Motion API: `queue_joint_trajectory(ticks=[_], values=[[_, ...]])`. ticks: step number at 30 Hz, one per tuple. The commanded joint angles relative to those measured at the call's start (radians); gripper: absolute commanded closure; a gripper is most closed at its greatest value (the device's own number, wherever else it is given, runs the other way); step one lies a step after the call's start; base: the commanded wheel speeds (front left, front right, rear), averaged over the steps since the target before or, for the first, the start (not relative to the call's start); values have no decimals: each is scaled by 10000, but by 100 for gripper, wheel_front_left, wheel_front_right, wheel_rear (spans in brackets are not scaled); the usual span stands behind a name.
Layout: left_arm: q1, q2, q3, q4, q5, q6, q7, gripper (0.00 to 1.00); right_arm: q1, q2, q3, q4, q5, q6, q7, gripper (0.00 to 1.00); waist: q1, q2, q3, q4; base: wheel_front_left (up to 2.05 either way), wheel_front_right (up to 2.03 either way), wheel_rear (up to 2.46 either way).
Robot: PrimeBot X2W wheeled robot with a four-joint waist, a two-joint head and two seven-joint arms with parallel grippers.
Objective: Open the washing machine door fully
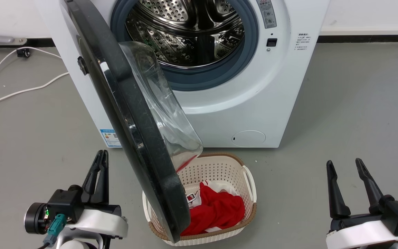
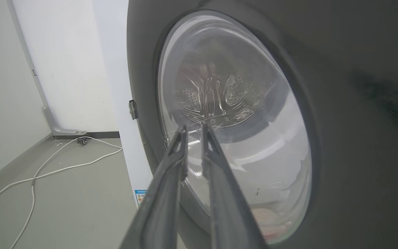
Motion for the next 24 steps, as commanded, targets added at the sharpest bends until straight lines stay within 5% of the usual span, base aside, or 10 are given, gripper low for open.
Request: queue_joint_trajectory(ticks=[1,9,24], values=[[-21,62,7,8,-46,3,-26,100,-139,33,-11,10,35,-7,-26,0,-1,-1,11,-4,0,0,0],[-206,36,147,-616,-197,14,-25,100,-166,34,-41,27,117,-7,-65,0,-1,-1,38,39,0,0,0],[-897,93,597,-3975,49,431,-25,100,-139,33,-140,116,182,-5,-93,0,-1,-1,-9,144,0,0,0]])
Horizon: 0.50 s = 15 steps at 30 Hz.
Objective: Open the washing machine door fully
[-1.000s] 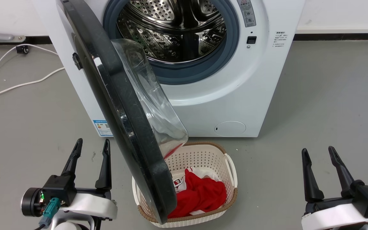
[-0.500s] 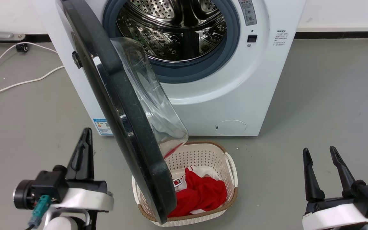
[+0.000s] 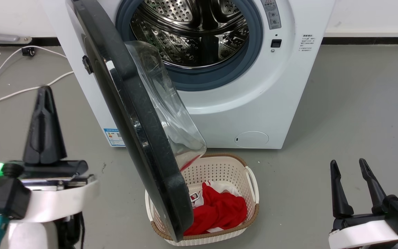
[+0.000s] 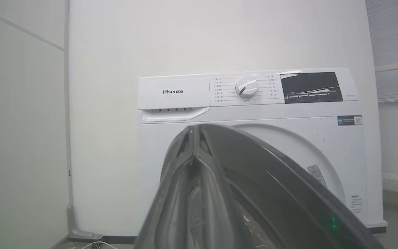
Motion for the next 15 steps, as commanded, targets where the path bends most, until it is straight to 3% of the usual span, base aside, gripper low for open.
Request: queue_joint_trajectory(ticks=[1,8,15], values=[[-204,135,82,-337,87,32,-23,100,-105,31,-3,33,26,-5,-43,0,0,0,1,-3,0,0,0],[-837,443,-32,-1466,211,-36,12,100,-58,31,-60,36,63,-3,-26,0,0,0,20,-8,0,0,0],[-1568,539,-1233,-2565,88,-212,445,100,-54,30,-117,12,21,-3,29,0,0,0,35,-32,0,0,0]])
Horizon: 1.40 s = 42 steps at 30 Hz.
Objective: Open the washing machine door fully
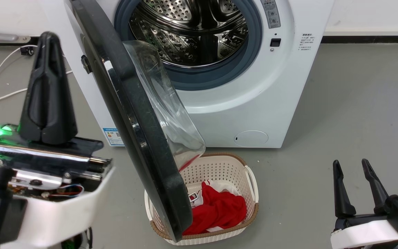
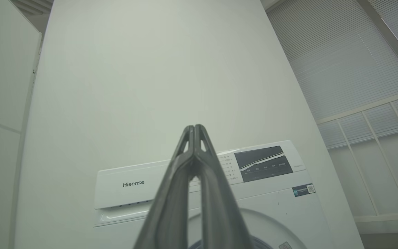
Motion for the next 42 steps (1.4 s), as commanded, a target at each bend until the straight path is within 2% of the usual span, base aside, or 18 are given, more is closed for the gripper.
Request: queue_joint_trajectory(ticks=[1,7,11,16,23,30,36,42], values=[[-259,26,-374,-273,-68,-45,155,100,-55,30,-22,-5,-19,-5,15,0,-1,-1,1,-7,0,0,0],[-459,-62,-1734,-986,-504,-141,881,100,-6,30,-37,12,-10,-3,96,0,-1,-1,-42,-47,0,0,0],[-10,-133,-2834,-1300,-1022,-172,1503,100,30,30,-74,26,22,-3,97,0,-1,-1,-30,-60,0,0,0],[728,-190,-3766,-1134,-1725,-168,2129,100,63,30,-60,92,75,-3,96,0,-1,-1,-35,-33,0,0,0],[1990,-140,-4296,-508,-2098,72,2629,100,112,30,72,240,0,-5,191,0,-1,-1,-128,18,0,0,0],[3489,152,-4685,542,-2330,368,3238,100,133,29,185,385,88,-3,253,0,-1,-1,-151,38,0,0,0],[3863,353,-4934,1448,-2009,412,3112,100,48,29,278,471,110,-5,330,0,-1,-1,-32,59,0,0,0],[3631,286,-5120,2548,-1725,467,2755,100,-124,30,408,580,179,-5,364,0,-1,-1,25,-57,0,0,0]])
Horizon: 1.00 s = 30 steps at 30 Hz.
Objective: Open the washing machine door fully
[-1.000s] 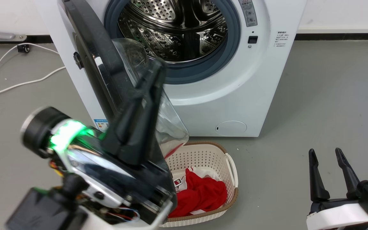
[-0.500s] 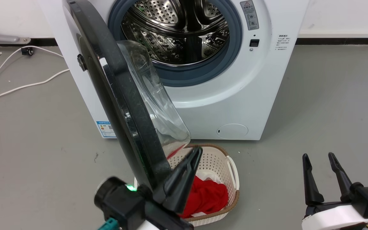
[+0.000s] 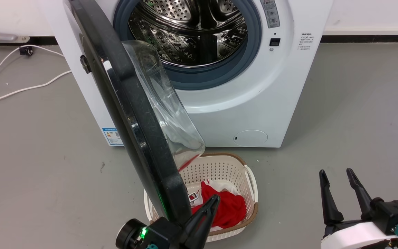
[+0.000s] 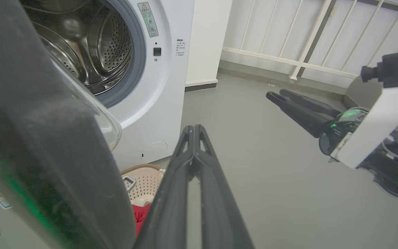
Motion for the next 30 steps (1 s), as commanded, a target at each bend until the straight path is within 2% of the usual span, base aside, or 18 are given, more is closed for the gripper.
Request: queue_joint_trajectory(ticks=[1,20,30], values=[[-189,-27,35,141,107,87,-143,100,-156,27,18,21,42,-7,-27,0,0,-1,23,-21,0,0,0],[-848,-386,710,1638,50,811,-1365,100,-230,27,211,353,375,-7,-74,0,0,-1,177,-161,0,0,0],[-158,-269,808,1297,30,1232,-1502,100,-12,27,173,383,388,-7,38,0,0,-1,33,237,0,0,0]])
